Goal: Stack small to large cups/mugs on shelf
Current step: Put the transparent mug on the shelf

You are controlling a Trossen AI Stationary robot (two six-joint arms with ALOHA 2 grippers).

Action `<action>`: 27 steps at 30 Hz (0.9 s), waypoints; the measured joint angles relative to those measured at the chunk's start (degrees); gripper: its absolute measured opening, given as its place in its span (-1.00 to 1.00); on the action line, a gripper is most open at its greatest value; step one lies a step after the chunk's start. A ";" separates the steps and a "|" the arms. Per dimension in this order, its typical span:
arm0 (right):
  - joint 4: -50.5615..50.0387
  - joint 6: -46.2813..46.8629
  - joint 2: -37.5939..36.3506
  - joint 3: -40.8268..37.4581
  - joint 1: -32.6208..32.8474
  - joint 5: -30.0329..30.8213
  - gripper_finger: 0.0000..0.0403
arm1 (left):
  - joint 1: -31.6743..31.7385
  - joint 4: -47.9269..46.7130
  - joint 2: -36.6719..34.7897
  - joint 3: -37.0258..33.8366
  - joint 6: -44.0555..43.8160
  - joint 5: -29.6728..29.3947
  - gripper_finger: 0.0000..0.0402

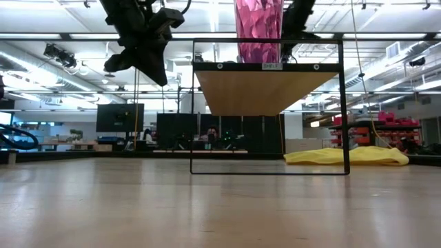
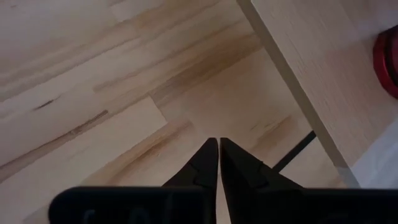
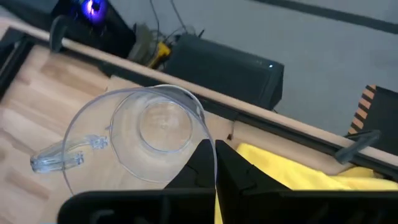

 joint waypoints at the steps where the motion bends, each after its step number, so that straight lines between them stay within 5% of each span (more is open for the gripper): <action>1: -0.79 -0.69 1.46 1.63 -0.03 -0.59 -1.00 | 0.00 -0.03 0.00 0.00 -0.35 0.00 -0.89; 16: -7.51 -0.59 11.34 8.45 1.83 -2.73 -1.00 | 0.00 -0.12 0.00 0.00 -2.76 -0.31 -0.89; 27: -8.03 9.29 14.32 8.43 4.50 -2.97 -1.00 | 0.00 -0.03 0.00 0.00 -2.11 -8.09 -0.92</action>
